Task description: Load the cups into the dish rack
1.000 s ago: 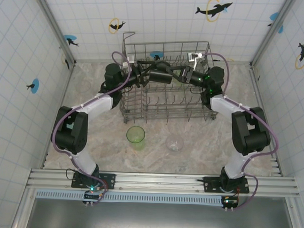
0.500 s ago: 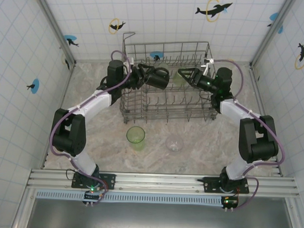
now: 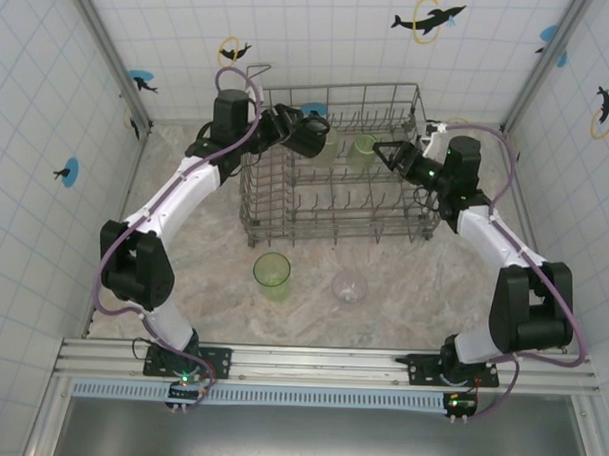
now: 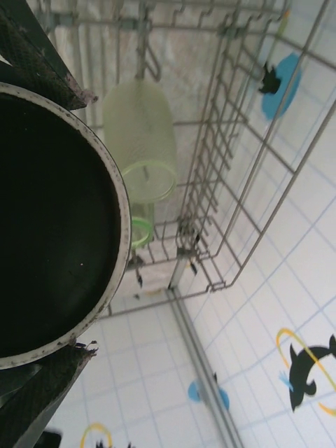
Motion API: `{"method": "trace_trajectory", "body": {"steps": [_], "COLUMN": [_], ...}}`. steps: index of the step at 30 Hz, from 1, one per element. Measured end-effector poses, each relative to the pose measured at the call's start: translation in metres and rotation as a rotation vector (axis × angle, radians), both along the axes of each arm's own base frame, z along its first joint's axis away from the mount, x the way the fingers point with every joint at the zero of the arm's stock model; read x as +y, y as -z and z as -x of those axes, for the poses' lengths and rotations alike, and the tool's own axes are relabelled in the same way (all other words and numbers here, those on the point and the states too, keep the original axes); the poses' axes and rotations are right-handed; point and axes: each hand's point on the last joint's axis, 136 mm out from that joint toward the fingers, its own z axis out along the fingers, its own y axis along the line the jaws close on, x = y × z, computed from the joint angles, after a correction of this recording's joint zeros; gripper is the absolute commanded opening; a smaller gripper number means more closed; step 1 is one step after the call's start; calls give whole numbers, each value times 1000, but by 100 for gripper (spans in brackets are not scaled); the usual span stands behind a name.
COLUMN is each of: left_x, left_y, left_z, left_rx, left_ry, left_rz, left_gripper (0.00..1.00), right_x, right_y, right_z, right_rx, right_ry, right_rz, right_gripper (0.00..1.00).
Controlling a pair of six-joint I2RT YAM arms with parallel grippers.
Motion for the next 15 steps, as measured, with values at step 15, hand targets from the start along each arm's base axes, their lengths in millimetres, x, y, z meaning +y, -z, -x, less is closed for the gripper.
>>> {"method": "trace_trajectory", "body": {"steps": [15], "left_x": [-30], "left_y": [30], "left_z": [-7], "left_rx": [-6], "left_ry": [45], "left_rz": [-465], "left_gripper": [0], "right_x": [-15], "right_y": [0], "right_z": [23], "right_rx": [-1], "right_ry": [52], "right_rz": [139], "right_gripper": [100]}}
